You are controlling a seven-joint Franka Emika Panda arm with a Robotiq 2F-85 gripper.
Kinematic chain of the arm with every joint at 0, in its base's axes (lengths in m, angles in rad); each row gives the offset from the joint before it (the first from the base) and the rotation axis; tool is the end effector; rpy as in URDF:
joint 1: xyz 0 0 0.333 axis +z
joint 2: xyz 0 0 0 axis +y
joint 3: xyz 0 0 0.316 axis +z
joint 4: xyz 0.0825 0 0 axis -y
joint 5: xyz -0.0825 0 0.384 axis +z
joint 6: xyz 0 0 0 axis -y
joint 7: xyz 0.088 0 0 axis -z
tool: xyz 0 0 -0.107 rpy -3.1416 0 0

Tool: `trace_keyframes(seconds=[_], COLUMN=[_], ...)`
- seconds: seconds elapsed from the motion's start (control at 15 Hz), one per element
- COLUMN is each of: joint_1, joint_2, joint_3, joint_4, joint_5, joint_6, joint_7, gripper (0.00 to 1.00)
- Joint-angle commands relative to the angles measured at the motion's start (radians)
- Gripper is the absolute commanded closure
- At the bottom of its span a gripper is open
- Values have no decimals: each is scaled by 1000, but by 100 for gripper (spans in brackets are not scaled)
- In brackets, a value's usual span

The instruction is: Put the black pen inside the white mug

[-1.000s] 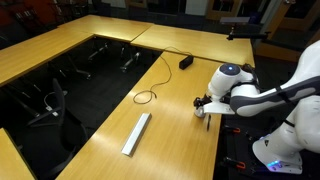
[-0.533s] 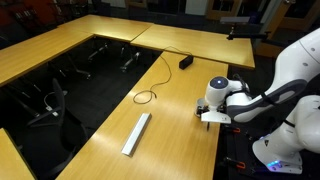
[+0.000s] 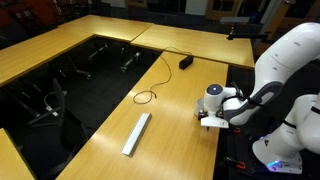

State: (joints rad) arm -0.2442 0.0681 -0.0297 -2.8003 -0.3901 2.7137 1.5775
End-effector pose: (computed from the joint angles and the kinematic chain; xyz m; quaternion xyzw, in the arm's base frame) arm 0.3451 -0.0832 0.1751 0.7335 -0.6721 -0.0194 0.0998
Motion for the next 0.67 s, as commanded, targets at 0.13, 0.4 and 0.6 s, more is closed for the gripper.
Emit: trace_keyframes(seconds=[0.13,0.4,0.6], joint_1=[128,127,89], joint_2=[157,245,272], joint_3=[-167,-205,-198], joint_4=[1,6,9], joint_5=[-13,-112,-143], joint_6=[197,302,344], joint_7=[1,68,100], gripper=[0,0,0])
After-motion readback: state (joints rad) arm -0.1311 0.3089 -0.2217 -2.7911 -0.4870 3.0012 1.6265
